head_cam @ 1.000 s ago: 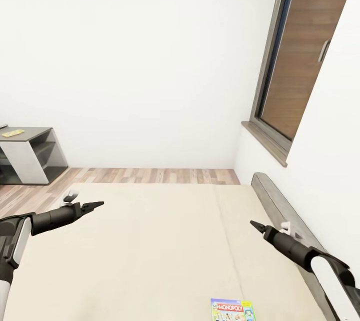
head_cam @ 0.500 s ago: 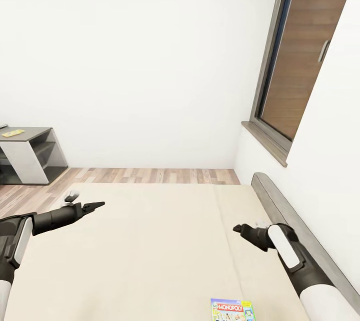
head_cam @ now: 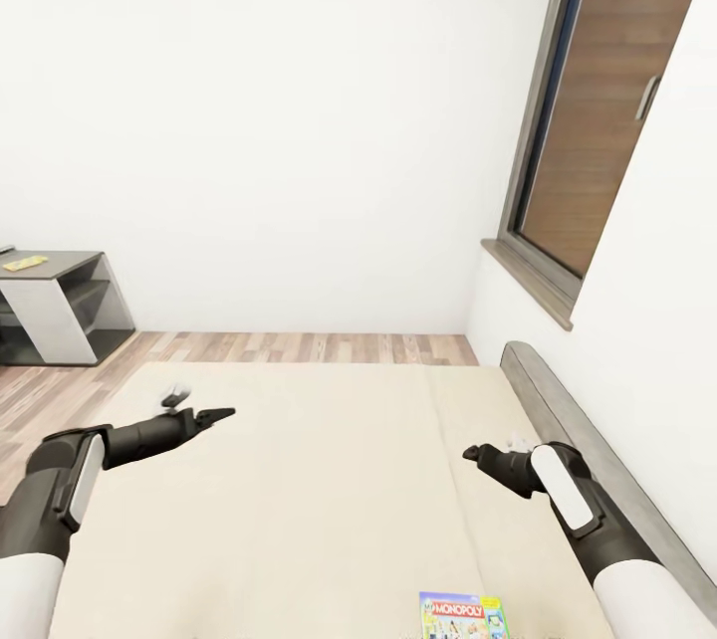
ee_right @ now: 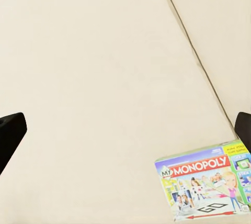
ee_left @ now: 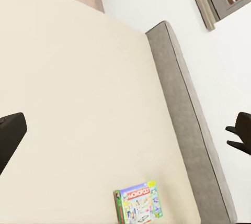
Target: Put all the toys in the child's room - the three board games (two on the bed and one on the table), the two jigsaw puzzles on the table, and the tennis ball on the table - inside the toy box on the table in the child's room.
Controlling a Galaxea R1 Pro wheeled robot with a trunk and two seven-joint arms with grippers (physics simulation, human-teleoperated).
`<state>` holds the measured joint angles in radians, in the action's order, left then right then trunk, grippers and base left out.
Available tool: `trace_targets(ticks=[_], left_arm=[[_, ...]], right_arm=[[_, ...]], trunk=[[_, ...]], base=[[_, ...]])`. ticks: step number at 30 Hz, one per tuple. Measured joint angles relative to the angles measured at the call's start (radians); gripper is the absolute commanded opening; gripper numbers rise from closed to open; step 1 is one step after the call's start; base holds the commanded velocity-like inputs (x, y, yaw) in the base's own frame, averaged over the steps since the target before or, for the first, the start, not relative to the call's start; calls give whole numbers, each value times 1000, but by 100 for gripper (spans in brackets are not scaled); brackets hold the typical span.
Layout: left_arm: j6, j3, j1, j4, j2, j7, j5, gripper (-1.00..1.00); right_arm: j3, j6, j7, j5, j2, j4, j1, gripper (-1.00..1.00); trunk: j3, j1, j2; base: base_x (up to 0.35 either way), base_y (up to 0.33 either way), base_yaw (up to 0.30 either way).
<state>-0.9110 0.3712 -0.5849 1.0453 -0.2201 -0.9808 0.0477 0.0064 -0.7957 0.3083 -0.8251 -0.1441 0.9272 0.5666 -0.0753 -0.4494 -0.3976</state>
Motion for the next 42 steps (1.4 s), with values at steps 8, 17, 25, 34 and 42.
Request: trace_targets(ticks=[8,17,25,34,42], left_arm=[[1,-5,0,-1,5,8,0,100],[0,-5,0,-1,4,-1,2,100],[-1,-5,0,-1,6,1,2,100],[-2,-7,0,-1,5,2,0,100],[-1,-11,0,-1,13,11,-1,100]], right_arm=[[2,-2,0,0,-1,-3,-1,100],[4,-3,3,2,0,-7,-1,100],[5,-1,3,72,0,-9,-1,100],[24,22,0,155,1,-12,-3,100],[105,106,-2,163,0,-15,-4,100]], trunk=[[-13,0,0],[-27,0,0],[-40,0,0],[-55,0,0],[-68,0,0]], base=[[0,0,0],[0,0,0],[0,0,0],[0,0,0],[0,0,0]])
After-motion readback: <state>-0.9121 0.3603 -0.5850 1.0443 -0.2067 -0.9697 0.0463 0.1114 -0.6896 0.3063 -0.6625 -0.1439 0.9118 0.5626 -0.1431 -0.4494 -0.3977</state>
